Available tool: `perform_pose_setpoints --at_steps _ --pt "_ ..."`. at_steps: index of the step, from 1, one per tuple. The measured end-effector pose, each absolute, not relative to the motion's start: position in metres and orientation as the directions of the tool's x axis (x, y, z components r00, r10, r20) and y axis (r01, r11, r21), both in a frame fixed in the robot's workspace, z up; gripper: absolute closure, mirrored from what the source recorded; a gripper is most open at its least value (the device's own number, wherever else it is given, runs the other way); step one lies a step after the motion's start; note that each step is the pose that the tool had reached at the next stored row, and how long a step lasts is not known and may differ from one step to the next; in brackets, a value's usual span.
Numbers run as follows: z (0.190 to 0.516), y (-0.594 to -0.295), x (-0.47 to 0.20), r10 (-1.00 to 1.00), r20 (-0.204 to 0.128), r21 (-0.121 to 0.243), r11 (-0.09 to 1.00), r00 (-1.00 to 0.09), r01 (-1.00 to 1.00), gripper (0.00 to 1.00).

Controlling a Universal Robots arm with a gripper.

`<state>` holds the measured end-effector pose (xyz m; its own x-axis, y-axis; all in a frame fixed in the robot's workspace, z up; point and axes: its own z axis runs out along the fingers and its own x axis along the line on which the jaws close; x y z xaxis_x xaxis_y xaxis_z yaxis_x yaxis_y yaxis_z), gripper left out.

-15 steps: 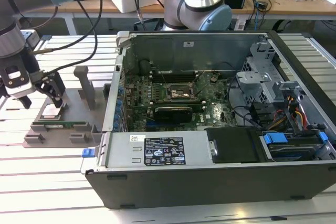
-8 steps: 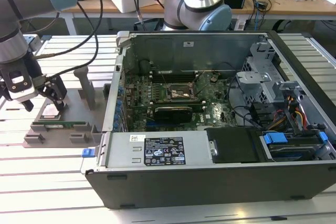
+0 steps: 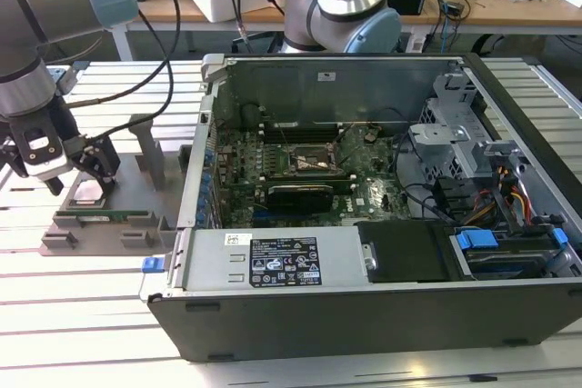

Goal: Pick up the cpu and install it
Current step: 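Pick up the cpu and move it towards the insertion slot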

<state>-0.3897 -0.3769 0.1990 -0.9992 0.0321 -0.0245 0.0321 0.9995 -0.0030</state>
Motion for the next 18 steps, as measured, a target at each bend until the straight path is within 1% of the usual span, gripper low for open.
perform_pose_setpoints --at_steps 5,16,17,18 --pt "0.1916 -0.3738 -0.3878 0.032 -0.025 -0.003 0.999 -0.999 0.032 0.16" --pt "0.1914 -0.3738 -0.3878 0.032 -0.025 -0.006 0.999 -0.999 0.032 0.16" --pt "0.1914 -0.3738 -0.3878 0.032 -0.025 -0.006 0.999 -0.999 0.032 0.18" --pt "0.1914 -0.3738 -0.3879 0.032 -0.025 -0.006 0.999 -0.999 0.032 0.24"
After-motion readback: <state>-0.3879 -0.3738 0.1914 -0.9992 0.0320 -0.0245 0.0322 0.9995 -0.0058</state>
